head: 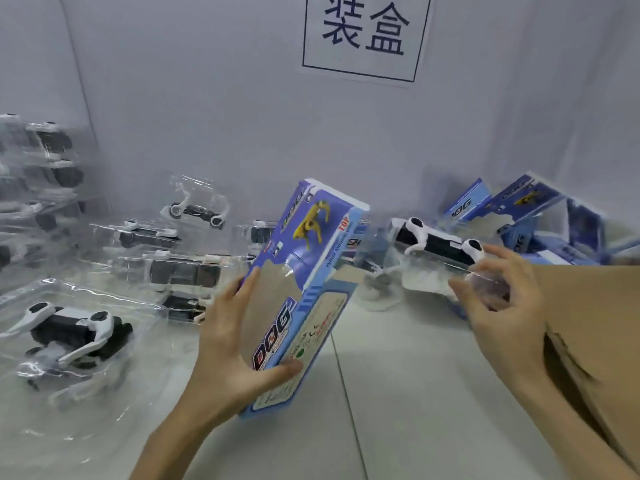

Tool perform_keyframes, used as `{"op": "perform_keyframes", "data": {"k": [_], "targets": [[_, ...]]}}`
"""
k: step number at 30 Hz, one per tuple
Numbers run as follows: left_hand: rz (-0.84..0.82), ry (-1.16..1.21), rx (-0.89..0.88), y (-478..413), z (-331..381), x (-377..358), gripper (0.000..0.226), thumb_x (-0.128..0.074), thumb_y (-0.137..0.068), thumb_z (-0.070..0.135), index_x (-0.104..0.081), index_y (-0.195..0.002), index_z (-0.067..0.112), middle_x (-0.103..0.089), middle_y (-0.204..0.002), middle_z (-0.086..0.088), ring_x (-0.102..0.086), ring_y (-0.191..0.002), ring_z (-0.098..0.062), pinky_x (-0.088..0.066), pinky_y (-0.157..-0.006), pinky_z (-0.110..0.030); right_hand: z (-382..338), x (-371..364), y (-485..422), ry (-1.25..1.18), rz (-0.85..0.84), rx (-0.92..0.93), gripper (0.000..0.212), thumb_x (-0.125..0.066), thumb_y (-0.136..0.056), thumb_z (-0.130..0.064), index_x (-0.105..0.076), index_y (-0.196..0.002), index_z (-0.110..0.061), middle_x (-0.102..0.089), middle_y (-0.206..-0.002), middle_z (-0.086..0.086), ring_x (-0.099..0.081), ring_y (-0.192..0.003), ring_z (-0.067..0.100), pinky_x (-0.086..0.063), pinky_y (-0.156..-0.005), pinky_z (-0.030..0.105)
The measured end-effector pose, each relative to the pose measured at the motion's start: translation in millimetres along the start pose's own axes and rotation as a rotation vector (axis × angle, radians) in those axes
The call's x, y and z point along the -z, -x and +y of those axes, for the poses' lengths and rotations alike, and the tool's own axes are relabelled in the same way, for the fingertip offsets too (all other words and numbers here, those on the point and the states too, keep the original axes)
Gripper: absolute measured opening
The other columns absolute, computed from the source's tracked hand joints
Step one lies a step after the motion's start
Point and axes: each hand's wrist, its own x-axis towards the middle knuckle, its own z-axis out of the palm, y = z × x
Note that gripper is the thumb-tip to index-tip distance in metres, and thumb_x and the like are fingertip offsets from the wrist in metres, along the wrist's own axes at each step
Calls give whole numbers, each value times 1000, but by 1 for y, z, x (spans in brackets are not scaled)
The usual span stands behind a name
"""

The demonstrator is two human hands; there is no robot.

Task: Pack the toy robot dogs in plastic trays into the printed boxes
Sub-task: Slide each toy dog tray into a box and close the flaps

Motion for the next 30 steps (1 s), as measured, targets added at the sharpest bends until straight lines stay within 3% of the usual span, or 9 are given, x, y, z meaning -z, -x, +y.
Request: {"op": "perform_keyframes", "data": {"k": [2,4,9,13,16,19,23,26,30], "targets": [[-24,-80,-38,2,5,-6,121,-73,-50,69,-19,-155,42,-14,-151,37,-16,-140,8,-20,-114,-34,-3,15,-9,28,28,72,32,-79,-82,-13,-59,-92,-35,-55,-128,-12,-58,-113,6,-47,-77,8],[-41,-99,-47,4,6,-10,122,-73,-50,67,-18,-156,40,-13,-153,34,-16,-141,6,-20,-113,-35,-8,24,-17,119,33,171,26,-78,-82,-11,-60,-96,-23,-56,-128,1,-49,-118,-10,-39,-84,2],[-86,-92,-66,6,4,-11,129,-76,-48,68,-13,-157,41,-14,-155,26,-15,-144,0,-21,-113,-36,-18,31,-17,183,-75,295,22,-81,-80,-17,-65,-95,-13,-56,-129,1,-48,-124,-4,-40,-99,15],[-97,-61,-85,6,4,-14,128,-78,-49,67,-6,-154,53,-11,-156,26,-13,-146,-1,-22,-113,-37,-25,39,-12,208,-149,383,25,-80,-79,-23,-67,-95,-9,-58,-130,9,-52,-125,5,-37,-106,21],[-91,-60,-97,5,4,-14,129,-78,-51,66,-6,-156,49,-12,-156,23,-14,-146,-2,-22,-113,-35,-31,49,-15,205,-203,448,25,-77,-80,-28,-66,-95,-10,-58,-131,12,-54,-123,12,-42,-102,29],[-85,-84,-128,5,3,-14,128,-77,-53,67,-9,-158,39,-14,-156,20,-15,-145,-1,-19,-111,-26,-37,57,-19,271,-264,505,29,-75,-81,-35,-68,-94,-10,-57,-134,6,-56,-119,5,-43,-99,24],[-90,-99,-186,7,7,-16,130,-77,-53,67,-10,-159,34,-15,-156,19,-15,-147,-4,-22,-111,-30,-51,61,-25,399,-410,598,26,-71,-85,-46,-70,-92,-21,-55,-141,-7,-67,-96,17,-47,-74,24],[-79,-125,-272,9,10,-19,131,-77,-54,69,-7,-159,35,-12,-156,22,-15,-148,-5,-23,-110,-35,-63,56,-31,454,-526,657,23,-68,-87,-43,-71,-94,-21,-54,-143,-9,-68,-102,19,-44,-74,14],[-73,-56,-212,9,6,-18,135,-78,-50,75,-5,-159,40,-12,-155,22,-17,-148,-8,-26,-112,-40,-77,45,-37,357,-660,607,21,-70,-88,-34,-70,-100,-17,-50,-147,-7,-50,-134,12,-41,-100,18]]}}
